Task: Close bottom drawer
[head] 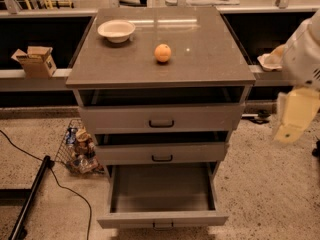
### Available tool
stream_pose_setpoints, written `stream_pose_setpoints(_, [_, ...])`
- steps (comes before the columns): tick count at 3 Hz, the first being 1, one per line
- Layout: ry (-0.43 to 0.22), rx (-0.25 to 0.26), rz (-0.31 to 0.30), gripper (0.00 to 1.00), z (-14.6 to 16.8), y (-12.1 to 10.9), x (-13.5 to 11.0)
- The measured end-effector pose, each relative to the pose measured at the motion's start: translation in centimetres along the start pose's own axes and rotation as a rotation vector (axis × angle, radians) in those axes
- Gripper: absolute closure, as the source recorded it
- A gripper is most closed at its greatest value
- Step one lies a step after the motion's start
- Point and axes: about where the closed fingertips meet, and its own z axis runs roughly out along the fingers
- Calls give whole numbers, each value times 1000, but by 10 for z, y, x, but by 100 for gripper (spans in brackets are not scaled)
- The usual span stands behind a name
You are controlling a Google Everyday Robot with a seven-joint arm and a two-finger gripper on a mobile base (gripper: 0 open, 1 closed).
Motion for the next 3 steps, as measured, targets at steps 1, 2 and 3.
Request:
stream_pose_setpoints(1, [13, -70, -71, 0, 66, 26, 4])
stream_pose_setpoints(2, [5, -217, -109, 0, 160, 74, 17])
stream_pose_setpoints(3, [12, -227, -120, 0, 168, 75, 17])
